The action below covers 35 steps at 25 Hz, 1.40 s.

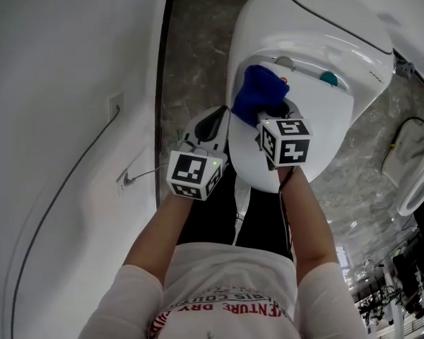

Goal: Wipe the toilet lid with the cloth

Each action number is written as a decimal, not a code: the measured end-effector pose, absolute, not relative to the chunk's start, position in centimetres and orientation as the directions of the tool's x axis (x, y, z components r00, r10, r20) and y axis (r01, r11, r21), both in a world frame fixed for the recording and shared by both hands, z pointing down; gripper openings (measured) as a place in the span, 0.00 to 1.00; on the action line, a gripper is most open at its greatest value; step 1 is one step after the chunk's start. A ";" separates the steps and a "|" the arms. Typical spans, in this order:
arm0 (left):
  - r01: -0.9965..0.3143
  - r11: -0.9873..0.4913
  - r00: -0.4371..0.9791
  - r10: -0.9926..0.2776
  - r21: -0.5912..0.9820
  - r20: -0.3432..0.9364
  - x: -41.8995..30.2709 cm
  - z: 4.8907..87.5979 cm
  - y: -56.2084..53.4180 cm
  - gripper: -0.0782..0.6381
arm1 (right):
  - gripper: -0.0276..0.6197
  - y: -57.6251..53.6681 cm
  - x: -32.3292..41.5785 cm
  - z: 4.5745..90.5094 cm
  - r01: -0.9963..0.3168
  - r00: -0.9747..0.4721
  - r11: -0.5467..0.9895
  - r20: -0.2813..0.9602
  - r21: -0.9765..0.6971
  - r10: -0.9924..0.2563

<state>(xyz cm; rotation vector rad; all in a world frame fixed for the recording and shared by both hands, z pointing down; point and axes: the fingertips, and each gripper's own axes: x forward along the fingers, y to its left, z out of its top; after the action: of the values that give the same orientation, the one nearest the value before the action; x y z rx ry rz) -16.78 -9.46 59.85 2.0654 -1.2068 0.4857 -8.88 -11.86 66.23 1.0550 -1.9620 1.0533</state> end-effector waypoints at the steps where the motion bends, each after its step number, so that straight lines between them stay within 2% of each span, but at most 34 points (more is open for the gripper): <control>1: -0.865 -0.338 0.501 -0.605 0.371 0.619 -16.7 60.1 -9.6 0.12 | 0.18 -12.0 -8.9 66.3 -0.870 -0.461 0.355 0.819 -0.341 -0.343; 11: -0.866 -0.330 0.499 -0.588 0.375 0.637 -13.8 60.3 -10.4 0.12 | 0.18 -12.9 -5.7 66.0 -0.860 -0.497 0.327 0.787 -0.391 -0.365; 29: -0.870 -0.317 0.492 -0.607 0.378 0.623 -3.4 59.2 -8.2 0.12 | 0.18 -11.1 8.2 65.4 -0.886 -0.456 0.276 0.811 -0.374 -0.367; 35: -0.870 -0.343 0.493 -0.612 0.355 0.618 1.0 58.4 -7.8 0.12 | 0.18 -10.2 13.2 65.5 -0.883 -0.456 0.288 0.827 -0.371 -0.330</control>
<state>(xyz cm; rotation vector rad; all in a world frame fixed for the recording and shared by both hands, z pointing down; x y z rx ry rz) 0.96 -7.75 58.43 2.0786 -1.2134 0.5021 13.23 -10.22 65.48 1.0822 -1.9337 1.1342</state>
